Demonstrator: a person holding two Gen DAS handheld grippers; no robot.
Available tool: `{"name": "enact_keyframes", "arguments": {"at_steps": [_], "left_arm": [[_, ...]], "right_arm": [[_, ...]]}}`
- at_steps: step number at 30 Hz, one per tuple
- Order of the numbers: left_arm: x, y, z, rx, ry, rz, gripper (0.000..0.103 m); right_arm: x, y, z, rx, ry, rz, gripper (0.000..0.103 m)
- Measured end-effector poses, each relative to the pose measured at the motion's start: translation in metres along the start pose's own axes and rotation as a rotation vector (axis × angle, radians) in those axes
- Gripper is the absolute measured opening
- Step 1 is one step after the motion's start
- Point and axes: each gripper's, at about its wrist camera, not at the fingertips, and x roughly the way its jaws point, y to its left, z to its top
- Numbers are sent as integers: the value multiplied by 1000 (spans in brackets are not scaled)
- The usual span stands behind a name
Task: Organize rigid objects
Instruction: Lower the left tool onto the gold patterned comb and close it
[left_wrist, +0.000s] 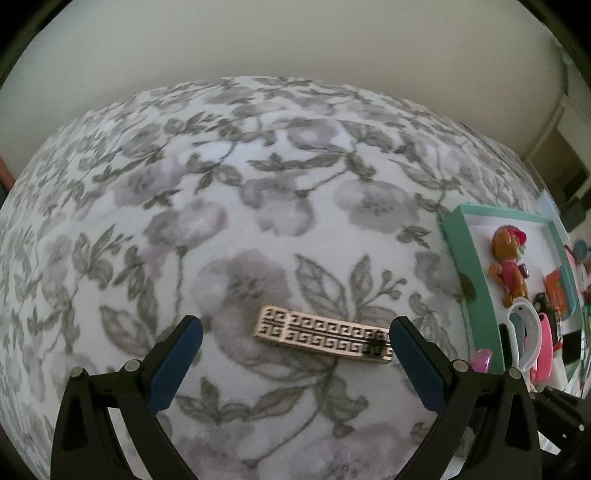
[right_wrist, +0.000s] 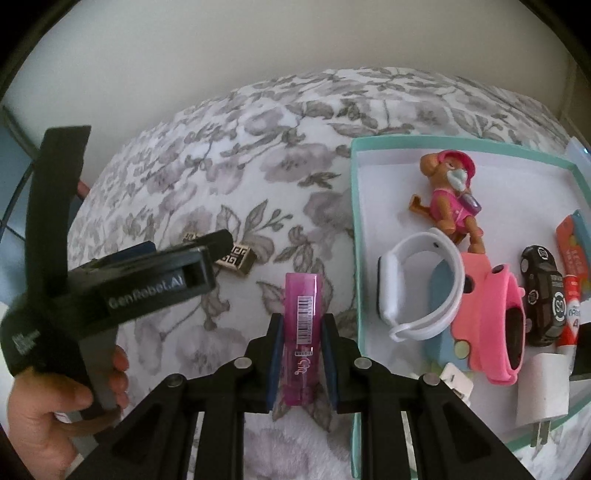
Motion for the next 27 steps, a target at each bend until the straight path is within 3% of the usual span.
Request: {"name": "enact_keyframes", "arguments": {"at_steps": [4, 18, 21, 27], "left_arm": [[4, -9, 0, 52, -5, 44, 101], [6, -24, -2, 147, -12, 56, 101], [5, -23, -2, 145, -12, 48, 82], [5, -23, -3, 152, -1, 41, 82]], "right_arm": [[0, 1, -1, -9, 1, -2, 21], [-1, -2, -1, 7, 4, 16, 21], [-1, -2, 0, 8, 4, 17, 21], [-1, -2, -1, 11, 4, 19, 21]]}}
